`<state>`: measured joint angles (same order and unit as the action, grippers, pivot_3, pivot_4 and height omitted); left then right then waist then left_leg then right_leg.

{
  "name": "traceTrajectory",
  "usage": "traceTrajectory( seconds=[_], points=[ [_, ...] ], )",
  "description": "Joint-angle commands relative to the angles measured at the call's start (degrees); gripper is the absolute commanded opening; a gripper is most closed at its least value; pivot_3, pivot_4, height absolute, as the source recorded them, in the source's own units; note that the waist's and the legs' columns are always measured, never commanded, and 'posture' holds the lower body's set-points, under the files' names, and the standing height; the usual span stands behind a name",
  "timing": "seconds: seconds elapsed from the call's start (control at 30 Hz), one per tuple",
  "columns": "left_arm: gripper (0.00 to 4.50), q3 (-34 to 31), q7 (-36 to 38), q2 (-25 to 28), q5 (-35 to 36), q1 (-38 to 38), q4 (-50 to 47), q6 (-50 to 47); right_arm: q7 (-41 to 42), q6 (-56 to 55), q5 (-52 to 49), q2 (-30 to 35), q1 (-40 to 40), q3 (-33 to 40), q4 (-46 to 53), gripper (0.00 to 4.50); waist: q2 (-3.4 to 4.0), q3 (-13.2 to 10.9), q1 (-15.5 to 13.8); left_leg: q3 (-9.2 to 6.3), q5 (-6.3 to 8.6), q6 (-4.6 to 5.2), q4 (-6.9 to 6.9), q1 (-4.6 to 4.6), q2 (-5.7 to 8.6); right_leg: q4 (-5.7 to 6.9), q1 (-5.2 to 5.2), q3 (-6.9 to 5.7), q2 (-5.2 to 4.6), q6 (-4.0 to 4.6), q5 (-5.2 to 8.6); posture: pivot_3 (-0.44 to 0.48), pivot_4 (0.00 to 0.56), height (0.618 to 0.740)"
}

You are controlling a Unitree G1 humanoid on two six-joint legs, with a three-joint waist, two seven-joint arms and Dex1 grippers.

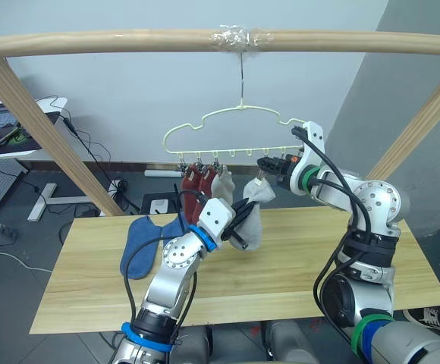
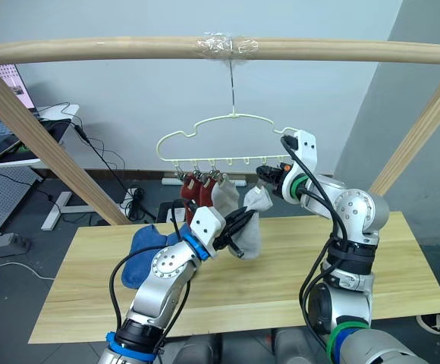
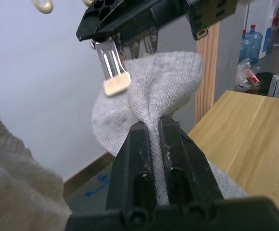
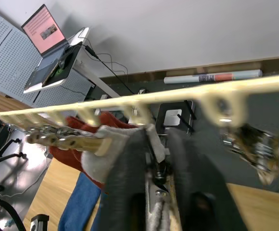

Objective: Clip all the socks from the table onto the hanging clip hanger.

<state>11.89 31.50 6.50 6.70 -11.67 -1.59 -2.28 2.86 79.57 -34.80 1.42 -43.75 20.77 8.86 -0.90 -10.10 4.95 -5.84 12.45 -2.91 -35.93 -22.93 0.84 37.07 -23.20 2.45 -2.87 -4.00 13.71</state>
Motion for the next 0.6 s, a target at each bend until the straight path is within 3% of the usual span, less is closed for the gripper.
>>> traceTrajectory(
  seconds=[0.03, 0.13, 0.23, 0.43, 0.6],
  points=[
    [0.00, 0.25, -0.47, -0.63, 0.24, -1.13, -0.86, 1.43, 0.44, 0.41, -1.37, -0.08, 0.18, 0.45, 2.08, 2.40, 0.01, 0.00, 0.10, 0.01, 0.00, 0.00, 0.00, 0.00, -0.01, 0.00, 0.00, 0.01, 0.00, 0.00, 0.00, -0.122, 0.128, 0.740],
    [0.00, 0.12, -0.43, -0.86, 1.23, -1.07, -1.42, 0.33, 0.87, 0.58, -1.97, 0.34, 0.36, 1.05, 3.01, 3.47, 0.01, 0.00, 0.12, 0.01, 0.00, 0.00, 0.01, -0.01, -0.03, 0.01, -0.03, 0.01, 0.03, 0.02, -0.01, -0.124, 0.131, 0.740],
    [0.81, -0.26, -0.28, -0.95, 2.51, -0.69, -1.98, -1.45, 3.27, 0.35, -3.87, 2.90, 1.93, 1.58, 7.24, 4.49, 0.00, 0.00, 0.05, 0.00, 0.00, 0.00, 0.01, -0.02, -0.07, 0.00, -0.03, 0.01, 0.08, 0.00, 0.00, -0.122, 0.133, 0.740],
    [2.66, -3.14, 0.37, -1.78, 10.21, 0.85, -3.96, -10.11, 10.10, -2.19, -7.60, 10.95, 10.91, -1.96, 19.55, 4.50, 0.01, -0.02, 0.23, -0.01, 0.01, 0.01, 0.01, -0.08, -0.07, -0.10, -0.02, 0.01, 0.08, -0.06, 0.04, -0.140, 0.147, 0.740],
    [4.28, -5.53, 5.25, 4.45, 16.29, 5.07, -10.65, -17.19, 10.99, -20.22, 4.88, 16.90, 18.64, -14.27, 21.99, 4.50, 0.04, -0.05, 1.56, 0.09, 0.02, 0.01, 0.03, 0.02, -0.40, -0.06, -0.05, 0.07, 0.43, 0.03, 0.03, -0.141, 0.153, 0.740]
  ],
)
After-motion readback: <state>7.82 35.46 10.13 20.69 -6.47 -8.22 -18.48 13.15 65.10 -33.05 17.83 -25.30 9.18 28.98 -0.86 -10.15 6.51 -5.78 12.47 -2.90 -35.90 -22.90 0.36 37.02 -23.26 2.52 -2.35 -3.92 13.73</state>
